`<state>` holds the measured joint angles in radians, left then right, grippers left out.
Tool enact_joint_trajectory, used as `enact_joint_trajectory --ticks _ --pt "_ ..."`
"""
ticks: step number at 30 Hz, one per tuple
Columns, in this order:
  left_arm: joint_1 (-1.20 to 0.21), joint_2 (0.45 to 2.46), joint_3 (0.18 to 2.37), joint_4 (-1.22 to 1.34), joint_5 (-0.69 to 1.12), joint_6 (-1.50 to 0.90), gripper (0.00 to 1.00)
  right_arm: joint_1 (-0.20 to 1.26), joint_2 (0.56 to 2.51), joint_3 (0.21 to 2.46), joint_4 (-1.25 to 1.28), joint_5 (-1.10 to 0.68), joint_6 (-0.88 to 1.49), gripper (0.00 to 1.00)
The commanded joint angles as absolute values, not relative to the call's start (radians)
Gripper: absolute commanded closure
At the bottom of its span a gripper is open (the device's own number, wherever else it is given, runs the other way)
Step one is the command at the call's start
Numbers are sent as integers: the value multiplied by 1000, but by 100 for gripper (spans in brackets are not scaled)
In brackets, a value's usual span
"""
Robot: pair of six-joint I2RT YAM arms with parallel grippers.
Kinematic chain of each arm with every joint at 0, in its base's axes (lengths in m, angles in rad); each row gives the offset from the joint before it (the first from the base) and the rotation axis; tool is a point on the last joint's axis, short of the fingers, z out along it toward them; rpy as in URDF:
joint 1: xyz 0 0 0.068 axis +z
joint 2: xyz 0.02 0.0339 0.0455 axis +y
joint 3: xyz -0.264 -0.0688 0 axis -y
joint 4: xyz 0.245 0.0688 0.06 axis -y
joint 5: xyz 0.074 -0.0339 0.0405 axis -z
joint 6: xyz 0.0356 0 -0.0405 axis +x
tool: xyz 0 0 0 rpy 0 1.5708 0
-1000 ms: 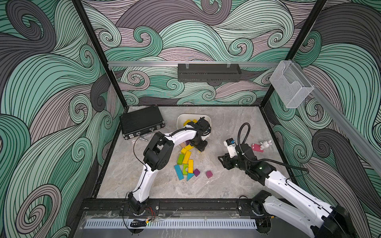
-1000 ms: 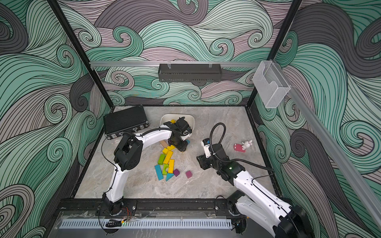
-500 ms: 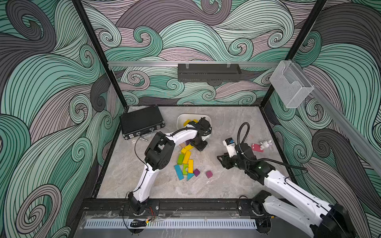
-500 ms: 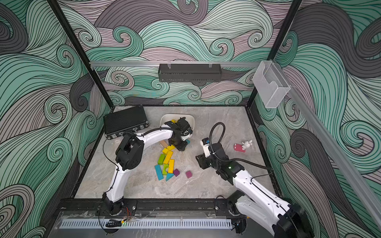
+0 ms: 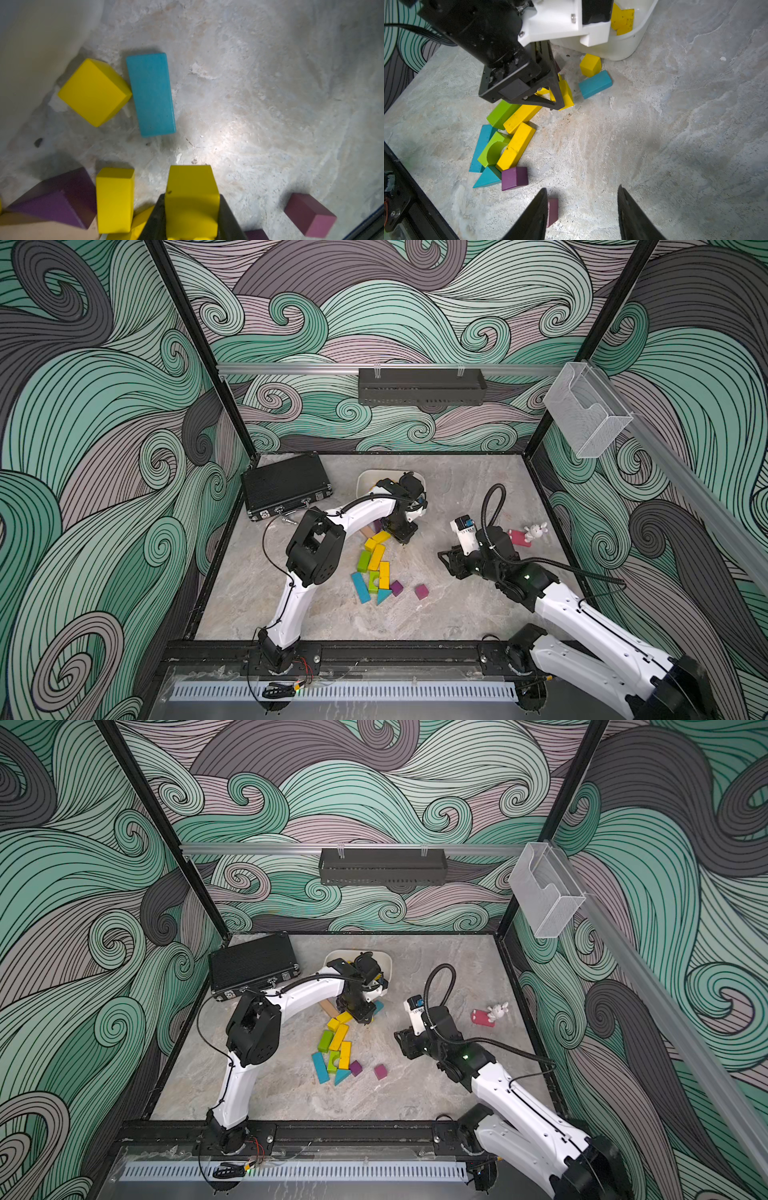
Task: Pick out the yellow building blocks
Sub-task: Pick up the building block from the center of the board, then place the building block in the storage box.
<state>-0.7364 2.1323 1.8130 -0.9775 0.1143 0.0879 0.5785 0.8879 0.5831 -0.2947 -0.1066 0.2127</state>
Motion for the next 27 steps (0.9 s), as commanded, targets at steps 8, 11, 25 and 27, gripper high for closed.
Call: enact_joint_trajectory --ticks 8,11,25,27 --pt "-703 2069 1973 -1043 28 129 100 576 878 604 -236 -131 202 47" --pt "-691 2098 2027 -1059 29 122 100 577 917 632 -231 -149 197 46" --pt "-537 2240 2175 -1018 -15 51 100 579 1130 802 -214 -171 170 45" --pt "-513 2257 2178 -1006 -17 50 100 579 1153 824 -223 -169 156 45"
